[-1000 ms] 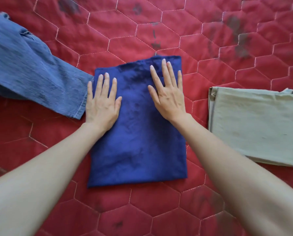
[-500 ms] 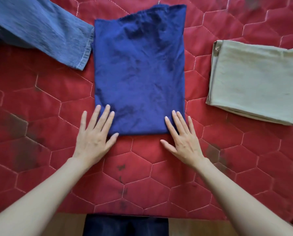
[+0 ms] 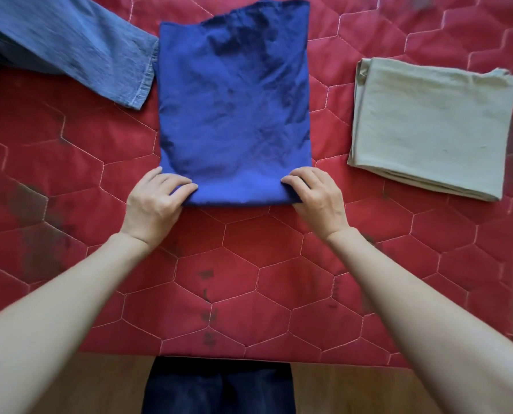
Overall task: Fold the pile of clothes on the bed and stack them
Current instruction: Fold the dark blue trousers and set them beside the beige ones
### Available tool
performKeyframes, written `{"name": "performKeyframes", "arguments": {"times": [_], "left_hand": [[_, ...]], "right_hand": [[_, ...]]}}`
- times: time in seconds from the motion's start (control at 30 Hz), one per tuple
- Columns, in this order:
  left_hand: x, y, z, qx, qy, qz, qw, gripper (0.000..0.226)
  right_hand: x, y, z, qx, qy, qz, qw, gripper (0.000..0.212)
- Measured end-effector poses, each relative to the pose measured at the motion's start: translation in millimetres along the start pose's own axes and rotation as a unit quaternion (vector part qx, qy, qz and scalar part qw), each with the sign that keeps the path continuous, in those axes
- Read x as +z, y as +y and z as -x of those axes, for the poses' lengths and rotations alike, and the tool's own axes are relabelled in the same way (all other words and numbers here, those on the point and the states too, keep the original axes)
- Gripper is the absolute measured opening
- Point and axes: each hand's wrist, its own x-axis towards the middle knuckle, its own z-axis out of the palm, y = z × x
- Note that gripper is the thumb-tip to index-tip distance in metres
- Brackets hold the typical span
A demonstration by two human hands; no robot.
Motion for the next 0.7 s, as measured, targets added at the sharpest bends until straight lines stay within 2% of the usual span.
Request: {"name": "performKeyframes", "arguments": {"times": [0.17, 0.3, 0.4, 0.57, 0.7], "left_hand": [[-31.1, -1.9, 3.2, -0.041, 0.022, 0.013, 0.999, 0.012], [-63.1, 5.3, -2.4, -0.053, 0.028, 0.086, 0.994, 0.011], [-94.6, 12.2, -8.7, -0.079, -0.004, 0.154, 0.985, 0.011], [-132.8, 4.2, -22.6, -0.094, -0.074, 0.246, 0.962, 0.013], [-128.4, -16.4, -48.4, -0.132, -0.087, 0.262, 0.952, 0.014]], "right_hand": [[-32.8, -6.1, -0.7, 0.041, 0.02, -0.016, 0.999, 0.019], [-64.0, -14.2, -1.5, 0.079, 0.024, -0.05, 0.995, 0.02], [-93.6, -21.3, 0.2, 0.081, 0.004, -0.082, 0.993, 0.019], [-129.5, -19.5, -6.6, 0.102, -0.074, -0.152, 0.98, 0.014], [-123.9, -12.4, -41.1, 0.16, -0.067, -0.203, 0.964, 0.012]]}}
